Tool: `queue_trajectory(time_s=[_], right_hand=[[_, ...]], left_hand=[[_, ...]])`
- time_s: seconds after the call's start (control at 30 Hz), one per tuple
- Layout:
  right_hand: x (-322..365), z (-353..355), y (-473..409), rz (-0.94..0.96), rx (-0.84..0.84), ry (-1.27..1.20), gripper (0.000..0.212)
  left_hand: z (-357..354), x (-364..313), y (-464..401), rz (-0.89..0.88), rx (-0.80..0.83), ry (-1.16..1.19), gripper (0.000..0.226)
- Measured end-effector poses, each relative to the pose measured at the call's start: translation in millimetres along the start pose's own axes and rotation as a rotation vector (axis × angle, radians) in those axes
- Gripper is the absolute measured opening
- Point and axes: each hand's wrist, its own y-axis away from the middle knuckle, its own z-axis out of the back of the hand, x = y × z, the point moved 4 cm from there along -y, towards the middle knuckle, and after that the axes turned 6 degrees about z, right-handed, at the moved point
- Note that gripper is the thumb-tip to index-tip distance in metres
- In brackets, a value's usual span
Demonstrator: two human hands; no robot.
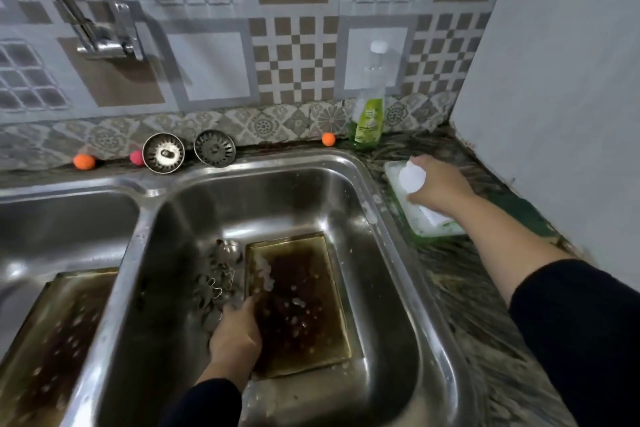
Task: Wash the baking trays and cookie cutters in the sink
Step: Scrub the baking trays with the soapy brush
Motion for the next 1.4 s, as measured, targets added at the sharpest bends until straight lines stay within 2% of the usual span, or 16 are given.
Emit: queue_trajectory(time_s=[0.17,0.33,0.43,0.57,0.7,0.77,0.87,1.0,1.17,1.3,1.4], right_hand=[[2,12,1,0.018,-0.033,-0.025,0.08],[31,38,8,0.112,-0.107,-0.056,0.079],[59,45,16,0.182,-0.127,-0.112,0.078],[96,30,31,0.239,-0.102,-0.177,0.079],[122,-15,51,0.284,-0.058,-0.227,0.076],[130,-40,60,0.287,-0.025,-0.271,0.077],[143,-76,75,0.269,0.056,-0.322,0.077],[173,-105,89,0.283,0.038,-0.356,0.076],[215,-105,100,0.375,-0.049,-0.333,0.07],[230,-93,120,0.469,-0.119,-0.119,0.067],[234,-96,147,0.497,-0.109,-0.079,0.067]], left_hand=[[7,-6,7,0.023,-0.068,-0.093,0.051],[14,-9,6,0.073,-0.088,-0.072,0.066],[17,-10,6,0.086,-0.103,0.061,0.064],[20,-9,9,0.072,-0.077,0.356,0.063],[26,-10,12,0.021,-0.07,0.402,0.066],[32,-10,17,0.001,-0.065,0.502,0.065],[51,-9,23,-0.094,-0.12,0.6,0.062],[79,-12,32,-0.258,-0.227,0.774,0.058],[109,-4,47,-0.366,-0.33,0.969,0.056],[127,12,50,-0.381,-0.416,1.104,0.054],[139,20,56,-0.398,-0.448,1.112,0.052]])
